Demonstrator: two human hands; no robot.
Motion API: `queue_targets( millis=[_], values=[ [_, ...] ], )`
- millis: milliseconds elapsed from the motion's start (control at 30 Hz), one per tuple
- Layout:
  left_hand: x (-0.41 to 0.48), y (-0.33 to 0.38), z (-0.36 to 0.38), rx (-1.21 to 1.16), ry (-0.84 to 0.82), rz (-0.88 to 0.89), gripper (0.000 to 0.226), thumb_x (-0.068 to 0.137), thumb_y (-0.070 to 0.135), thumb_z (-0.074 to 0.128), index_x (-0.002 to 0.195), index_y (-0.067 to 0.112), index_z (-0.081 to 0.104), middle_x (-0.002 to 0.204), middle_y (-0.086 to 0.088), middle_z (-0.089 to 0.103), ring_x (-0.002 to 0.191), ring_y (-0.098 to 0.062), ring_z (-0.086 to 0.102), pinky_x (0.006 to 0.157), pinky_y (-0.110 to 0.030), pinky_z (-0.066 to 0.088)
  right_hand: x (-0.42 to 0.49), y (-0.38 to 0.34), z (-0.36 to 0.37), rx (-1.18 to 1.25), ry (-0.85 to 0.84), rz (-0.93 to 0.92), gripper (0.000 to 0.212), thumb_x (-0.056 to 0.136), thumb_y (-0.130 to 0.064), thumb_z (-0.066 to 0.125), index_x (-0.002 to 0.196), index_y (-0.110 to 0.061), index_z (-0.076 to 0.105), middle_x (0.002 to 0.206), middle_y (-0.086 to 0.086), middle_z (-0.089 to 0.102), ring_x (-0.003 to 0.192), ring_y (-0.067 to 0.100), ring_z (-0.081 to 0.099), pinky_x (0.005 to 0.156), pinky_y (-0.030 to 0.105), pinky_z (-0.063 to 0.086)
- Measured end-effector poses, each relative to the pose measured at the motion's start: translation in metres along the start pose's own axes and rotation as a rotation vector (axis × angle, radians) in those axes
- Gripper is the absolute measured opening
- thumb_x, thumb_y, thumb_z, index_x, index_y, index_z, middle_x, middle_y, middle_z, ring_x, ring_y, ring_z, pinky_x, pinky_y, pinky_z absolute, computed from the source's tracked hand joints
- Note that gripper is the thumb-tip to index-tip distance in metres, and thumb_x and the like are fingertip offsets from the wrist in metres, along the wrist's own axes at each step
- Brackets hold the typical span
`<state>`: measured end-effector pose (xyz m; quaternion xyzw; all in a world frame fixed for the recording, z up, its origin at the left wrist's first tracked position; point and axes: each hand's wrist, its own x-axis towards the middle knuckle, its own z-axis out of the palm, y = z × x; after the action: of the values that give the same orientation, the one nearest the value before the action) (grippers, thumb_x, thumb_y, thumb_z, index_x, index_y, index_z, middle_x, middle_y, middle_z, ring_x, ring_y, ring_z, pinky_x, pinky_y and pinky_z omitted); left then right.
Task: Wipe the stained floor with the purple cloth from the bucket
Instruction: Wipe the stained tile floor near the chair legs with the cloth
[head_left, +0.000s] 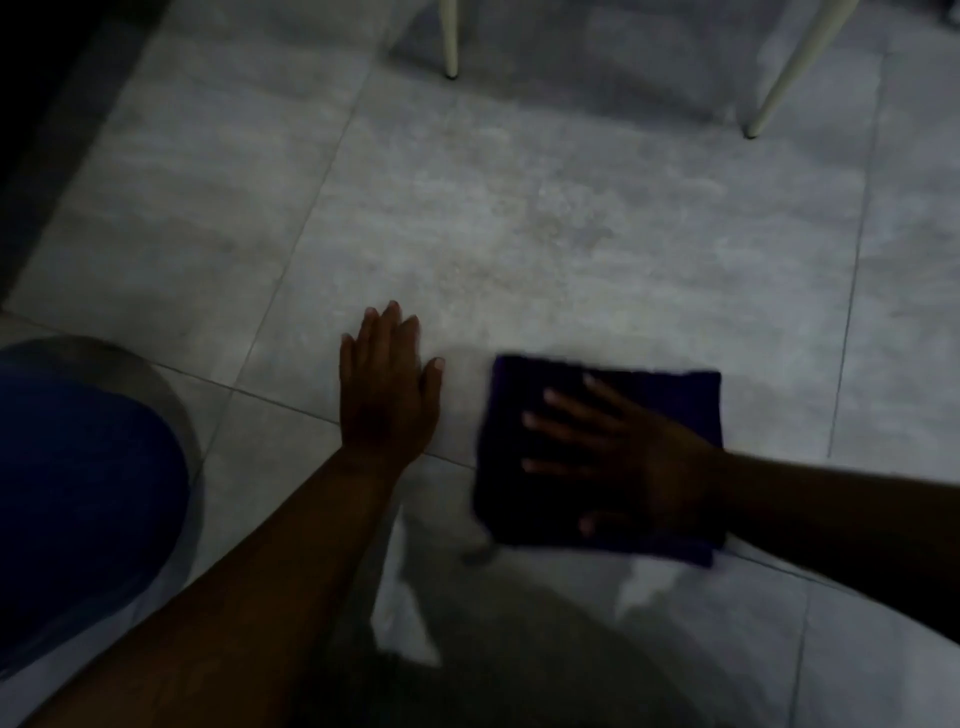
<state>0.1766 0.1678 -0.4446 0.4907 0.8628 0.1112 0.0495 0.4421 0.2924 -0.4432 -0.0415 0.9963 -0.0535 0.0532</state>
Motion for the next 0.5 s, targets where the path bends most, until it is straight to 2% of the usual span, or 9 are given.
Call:
queue_targets(
  millis=[67,100,167,233,300,367,433,500],
  values=[
    [0.002,-0.010,-0.002,0.001,0.025,0.007,0.053,0.094,0.038,0.042,0.137,0.008,0.047,0.152,-0.016,0.039,0.145,-0.035,0.029,0.117,-0.054,0.023,-0.037,0.002,-0.001,0.011,-0.042,-0.144,0.068,0.089,-0.063,0.050,0.148,-0.030,0.039,0.159,0.006,0.030,0.150,0.033,0.020,0.117,0.062,0.018],
    [0.002,-0.014,-0.002,0.003,0.016,0.023,0.053,0.094,0.039,0.042,0.137,0.008,0.046,0.152,-0.016,0.039,0.145,-0.035,0.029,0.117,-0.055,0.022,-0.053,0.018,-0.002,-0.010,-0.071,-0.143,0.069,0.088,-0.063,0.052,0.148,-0.030,0.039,0.159,0.005,0.031,0.150,0.032,0.021,0.117,0.062,0.019],
    [0.003,-0.017,0.000,0.011,-0.051,0.045,0.056,0.092,0.041,0.040,0.139,0.011,0.043,0.154,-0.014,0.036,0.146,-0.033,0.026,0.118,-0.054,0.020,-0.071,0.066,-0.010,-0.020,-0.101,0.023,0.072,0.088,-0.065,0.048,0.150,-0.031,0.033,0.158,0.009,0.032,0.149,0.035,0.021,0.115,0.064,0.021],
    [0.002,-0.019,0.003,0.031,-0.112,0.034,0.058,0.092,0.044,0.037,0.142,0.014,0.038,0.157,-0.012,0.030,0.148,-0.032,0.021,0.120,-0.053,0.017,-0.059,0.112,-0.019,-0.033,-0.095,0.250,0.073,0.091,-0.067,0.033,0.153,-0.032,0.020,0.160,0.013,0.028,0.149,0.038,0.019,0.114,0.065,0.020],
    [0.000,-0.019,0.004,0.031,-0.123,0.025,0.058,0.093,0.044,0.035,0.143,0.014,0.037,0.158,-0.011,0.028,0.148,-0.031,0.020,0.120,-0.054,0.017,-0.017,0.135,-0.026,-0.039,-0.071,0.449,0.073,0.091,-0.070,0.019,0.154,-0.036,0.005,0.163,0.012,0.017,0.151,0.038,0.011,0.117,0.064,0.014],
    [0.002,-0.018,0.004,0.005,-0.113,0.021,0.057,0.093,0.044,0.034,0.142,0.015,0.039,0.158,-0.010,0.030,0.148,-0.031,0.023,0.120,-0.053,0.020,0.039,0.134,-0.026,-0.022,-0.045,0.571,0.073,0.089,-0.073,0.014,0.153,-0.040,0.000,0.165,0.010,0.010,0.151,0.037,0.006,0.118,0.063,0.008],
    [0.006,-0.018,-0.002,-0.029,-0.083,0.005,0.052,0.094,0.044,0.032,0.137,0.017,0.045,0.153,-0.008,0.039,0.143,-0.029,0.032,0.117,-0.050,0.027,0.090,0.113,-0.024,-0.031,-0.029,0.550,0.075,0.088,-0.074,0.015,0.153,-0.037,0.007,0.164,0.011,0.012,0.151,0.039,0.008,0.118,0.064,0.009],
    [0.015,-0.014,-0.011,-0.115,-0.033,-0.048,0.046,0.095,0.044,0.032,0.127,0.017,0.052,0.138,-0.009,0.054,0.128,-0.030,0.048,0.105,-0.043,0.040,0.120,0.073,-0.018,-0.056,-0.041,0.402,0.076,0.089,-0.073,0.021,0.153,-0.034,0.016,0.164,0.011,0.015,0.150,0.040,0.010,0.117,0.065,0.008]
  ],
)
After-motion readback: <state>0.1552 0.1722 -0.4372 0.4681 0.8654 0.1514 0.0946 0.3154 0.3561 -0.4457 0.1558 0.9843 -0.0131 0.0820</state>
